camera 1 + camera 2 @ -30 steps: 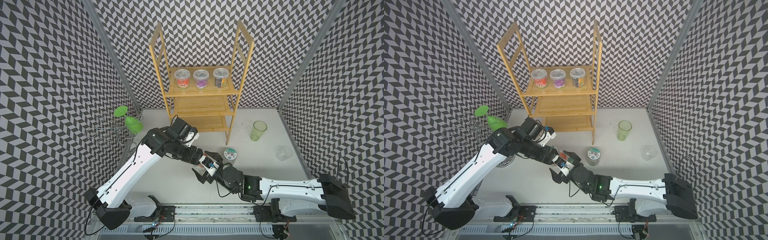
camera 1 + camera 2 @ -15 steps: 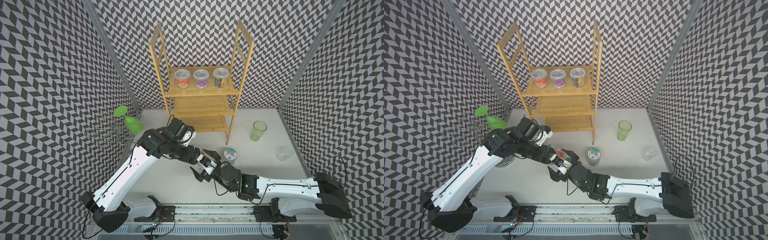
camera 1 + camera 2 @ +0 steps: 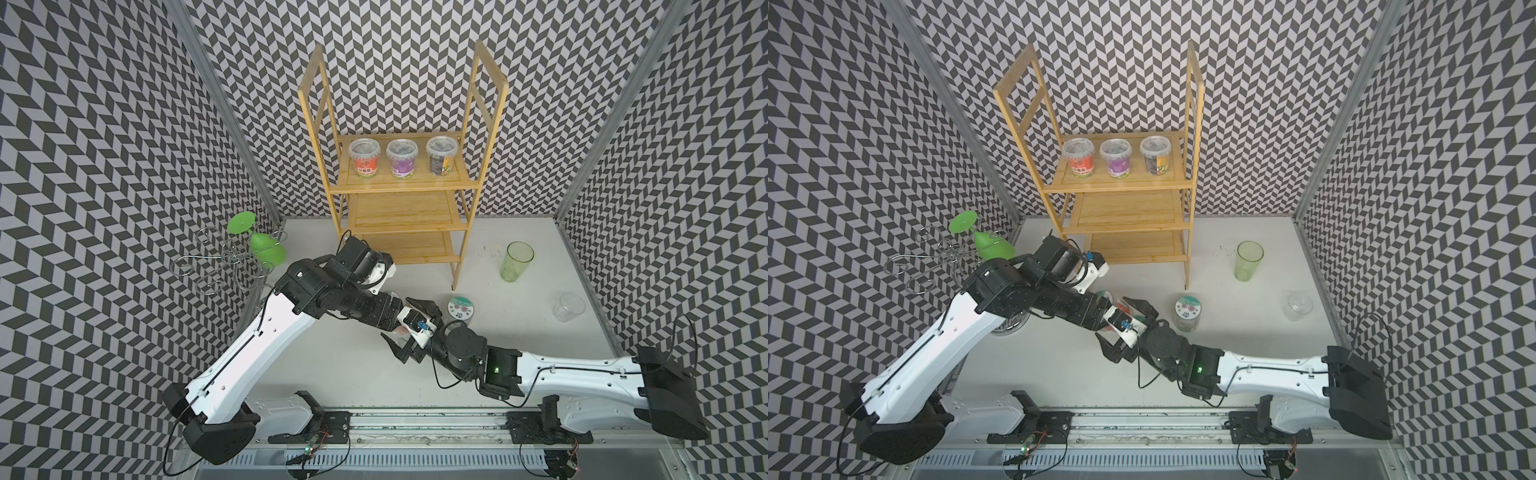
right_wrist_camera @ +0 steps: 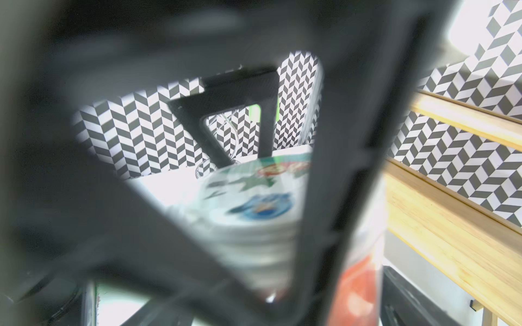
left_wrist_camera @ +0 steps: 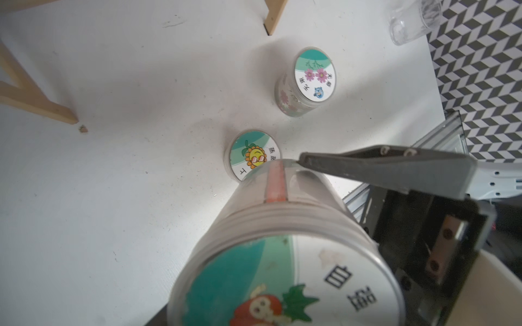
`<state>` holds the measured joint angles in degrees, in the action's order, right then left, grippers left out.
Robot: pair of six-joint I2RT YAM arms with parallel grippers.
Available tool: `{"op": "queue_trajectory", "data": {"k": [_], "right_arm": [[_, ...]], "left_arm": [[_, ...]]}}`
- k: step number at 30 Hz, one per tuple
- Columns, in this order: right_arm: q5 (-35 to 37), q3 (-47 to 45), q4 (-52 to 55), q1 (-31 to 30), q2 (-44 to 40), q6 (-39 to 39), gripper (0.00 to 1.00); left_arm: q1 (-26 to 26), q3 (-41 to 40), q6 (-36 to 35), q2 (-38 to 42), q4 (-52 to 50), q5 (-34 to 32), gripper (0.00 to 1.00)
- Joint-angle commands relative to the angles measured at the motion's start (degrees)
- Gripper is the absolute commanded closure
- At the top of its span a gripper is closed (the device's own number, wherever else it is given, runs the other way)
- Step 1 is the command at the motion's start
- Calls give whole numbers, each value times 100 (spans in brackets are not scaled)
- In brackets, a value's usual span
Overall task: Place the seed container on the shelf
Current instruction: Pick up the seed jar at the center of the board.
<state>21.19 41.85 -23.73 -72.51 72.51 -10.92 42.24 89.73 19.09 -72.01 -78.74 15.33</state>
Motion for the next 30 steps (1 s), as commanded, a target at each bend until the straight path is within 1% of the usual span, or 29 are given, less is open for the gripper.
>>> {"op": "queue_trajectory", "data": {"k": [1, 6, 11, 16, 22, 24, 28, 30], "right_arm": [[-572, -194, -435, 178, -319, -24, 0], [-1013, -434, -455, 312, -564, -184, 1], [-1267, -368, -205, 355, -501, -266, 1], [-1327, -241, -61, 462, -319, -90, 0], [-1301, -125, -105, 543, -153, 11, 0], [-1288, -111, -132, 551, -141, 10, 4], [-1289, -61, -152, 593, -114, 70, 23], [-1260, -65, -221, 598, -121, 97, 28]], "left_arm": [[133, 159, -176, 72, 112, 301, 47], [152, 175, -213, 95, 110, 490, 47], [203, 169, -249, 66, 115, 636, 44], [335, 210, -282, 21, 113, 690, 40], [423, 238, -294, -11, 113, 665, 37], [443, 229, -304, -10, 109, 664, 35], [475, 221, -321, -15, 112, 664, 28], [489, 220, -332, -7, 113, 656, 25]]}}
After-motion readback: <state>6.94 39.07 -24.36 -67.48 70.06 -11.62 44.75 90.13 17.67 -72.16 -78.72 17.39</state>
